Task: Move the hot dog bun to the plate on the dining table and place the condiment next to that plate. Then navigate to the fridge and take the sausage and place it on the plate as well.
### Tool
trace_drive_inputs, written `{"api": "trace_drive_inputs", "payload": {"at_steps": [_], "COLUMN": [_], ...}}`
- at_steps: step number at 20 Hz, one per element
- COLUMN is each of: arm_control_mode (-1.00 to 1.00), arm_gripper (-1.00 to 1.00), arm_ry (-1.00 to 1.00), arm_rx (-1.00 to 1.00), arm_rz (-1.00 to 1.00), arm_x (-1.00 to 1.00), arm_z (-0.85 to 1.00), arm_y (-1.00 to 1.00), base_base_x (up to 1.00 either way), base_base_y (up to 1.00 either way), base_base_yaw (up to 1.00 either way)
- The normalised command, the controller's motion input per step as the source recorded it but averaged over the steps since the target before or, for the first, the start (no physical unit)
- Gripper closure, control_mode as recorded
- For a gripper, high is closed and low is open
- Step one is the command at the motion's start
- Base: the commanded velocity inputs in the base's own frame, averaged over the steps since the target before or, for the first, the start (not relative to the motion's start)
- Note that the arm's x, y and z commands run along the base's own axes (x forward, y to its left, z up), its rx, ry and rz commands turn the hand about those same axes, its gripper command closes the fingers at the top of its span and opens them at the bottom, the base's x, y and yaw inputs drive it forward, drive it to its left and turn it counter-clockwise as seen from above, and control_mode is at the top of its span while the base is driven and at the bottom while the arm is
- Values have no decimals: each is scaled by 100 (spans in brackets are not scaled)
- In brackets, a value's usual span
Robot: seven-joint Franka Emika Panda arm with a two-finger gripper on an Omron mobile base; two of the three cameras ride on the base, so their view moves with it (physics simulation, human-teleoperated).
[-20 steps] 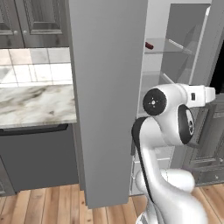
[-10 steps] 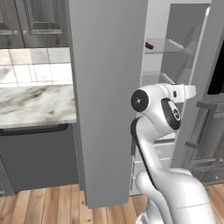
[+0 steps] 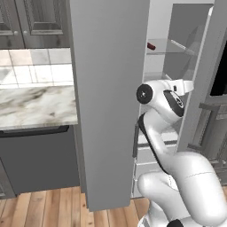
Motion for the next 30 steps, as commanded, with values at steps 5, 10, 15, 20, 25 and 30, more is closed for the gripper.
{"api": "trace_drive_inputs", "payload": {"at_steps": [5, 10, 15, 20, 25, 30], "arm_control_mode": [-100, -100, -100, -100, -100, -100], "arm_gripper": [-100, -100, -100, -100, -100, -100], "arm_ry": [2, 2, 3, 1, 0, 0], "arm_rx": [0, 0, 0, 0, 0, 0], "arm_rz": [0, 0, 0, 0, -1, -2], "arm_x": [35, 13, 3, -2, -1, -5], "arm_z": [-12, -10, -15, -15, -13, -10], "arm_y": [-33, -46, -54, -55, -68, -93], "base_base_x": [0, 0, 0, 0, 0, 0], "base_base_y": [0, 0, 0, 0, 0, 0], "base_base_yaw": [0, 0, 0, 0, 0, 0]}}
